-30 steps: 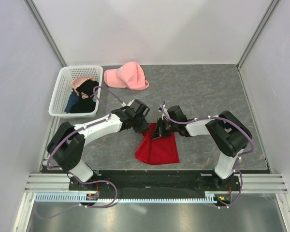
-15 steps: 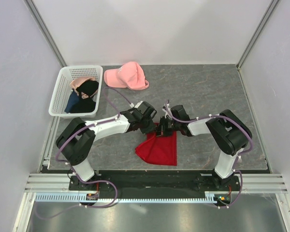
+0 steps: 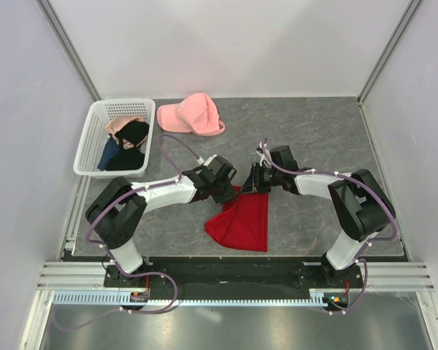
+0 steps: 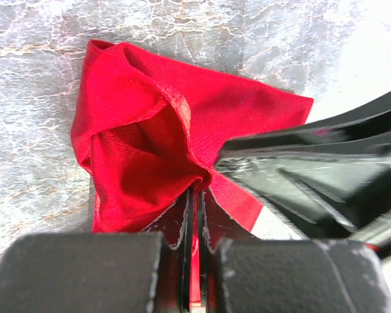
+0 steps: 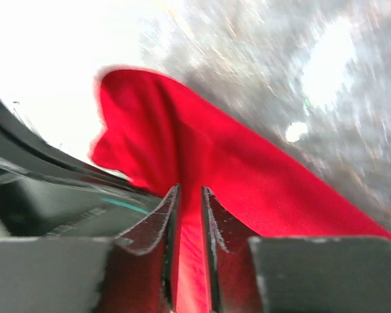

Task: Fold the napkin into a case and place the utensils inside
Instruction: Fold the lower triangle-folded napkin at the center of the board.

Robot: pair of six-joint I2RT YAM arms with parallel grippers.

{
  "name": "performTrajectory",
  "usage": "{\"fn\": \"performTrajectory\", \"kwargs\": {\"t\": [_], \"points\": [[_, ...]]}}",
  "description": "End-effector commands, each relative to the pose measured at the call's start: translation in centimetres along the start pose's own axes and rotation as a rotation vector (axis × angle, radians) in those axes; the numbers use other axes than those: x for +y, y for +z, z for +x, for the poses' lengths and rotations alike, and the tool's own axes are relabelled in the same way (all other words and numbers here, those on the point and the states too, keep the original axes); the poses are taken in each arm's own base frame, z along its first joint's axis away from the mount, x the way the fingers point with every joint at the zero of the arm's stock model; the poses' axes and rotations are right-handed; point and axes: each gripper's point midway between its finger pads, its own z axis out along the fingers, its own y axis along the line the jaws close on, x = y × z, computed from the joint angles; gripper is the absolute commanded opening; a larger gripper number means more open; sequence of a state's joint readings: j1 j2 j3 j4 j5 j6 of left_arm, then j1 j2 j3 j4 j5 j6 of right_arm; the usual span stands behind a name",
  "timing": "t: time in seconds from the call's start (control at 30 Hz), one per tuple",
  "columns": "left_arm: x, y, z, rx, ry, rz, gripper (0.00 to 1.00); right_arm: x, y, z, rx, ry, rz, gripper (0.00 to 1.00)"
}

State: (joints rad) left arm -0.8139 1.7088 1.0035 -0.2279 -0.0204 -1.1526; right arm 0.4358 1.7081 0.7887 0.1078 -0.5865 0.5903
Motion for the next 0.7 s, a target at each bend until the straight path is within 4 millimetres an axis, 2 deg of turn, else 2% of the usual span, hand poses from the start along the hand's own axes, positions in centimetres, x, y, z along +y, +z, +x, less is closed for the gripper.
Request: {"fn": "performTrajectory", "kwargs": {"t": [0.0,0.13,0.23,0.3,0.4,0.43,0.5,0.53,0.6,0.63,0.67], "points": [[-0.8,-0.7,-0.2,-0.021,0.06,0.047,0.04,2.7,-0.7,-2.8,-0.04,-0.088,-0.05,0.27],[-1.0,-1.1,-0.5,-0.029,0.066,0.055,0.04,2.5,-1.7,-1.7,-0.048,-0.045,-0.043,0.33],[-1.4,-1.3,-0.3,-0.017,0.054,0.066,0.03,2.3,-3.2,-0.6,-0.088,-0.062,-0.01,0.48],[-1.6,-1.3,-0.2,-0.01,0.032,0.07,0.03,2.6,-4.0,0.4,-0.091,-0.089,-0.016,0.53],[-1.6,-1.6,-0.2,-0.012,0.013,0.074,0.02,3.3,-4.1,2.5,-0.072,-0.111,-0.033,0.62],[-1.9,-1.8,-0.3,-0.017,0.011,0.089,0.02,3.3,-4.0,2.3,-0.087,-0.106,-0.035,0.62],[-1.6,-2.3,-0.3,-0.021,0.012,0.094,0.02,2.7,-3.6,2.2,-0.093,-0.065,-0.011,0.57],[-1.2,-2.3,-0.2,-0.022,0.011,0.087,0.02,2.8,-3.3,2.0,-0.099,-0.055,-0.019,0.47],[-1.0,-2.8,-0.4,-0.031,0.009,0.091,0.03,2.4,-2.4,1.9,-0.09,-0.029,-0.02,0.36],[-0.4,-2.7,-0.2,-0.027,0.009,0.081,0.03,2.1,-2.1,1.9,-0.083,-0.024,-0.015,0.28],[-0.4,-3.2,-0.5,-0.034,0.009,0.086,0.03,1.6,-1.6,2.2,-0.064,-0.019,-0.006,0.24]]}}
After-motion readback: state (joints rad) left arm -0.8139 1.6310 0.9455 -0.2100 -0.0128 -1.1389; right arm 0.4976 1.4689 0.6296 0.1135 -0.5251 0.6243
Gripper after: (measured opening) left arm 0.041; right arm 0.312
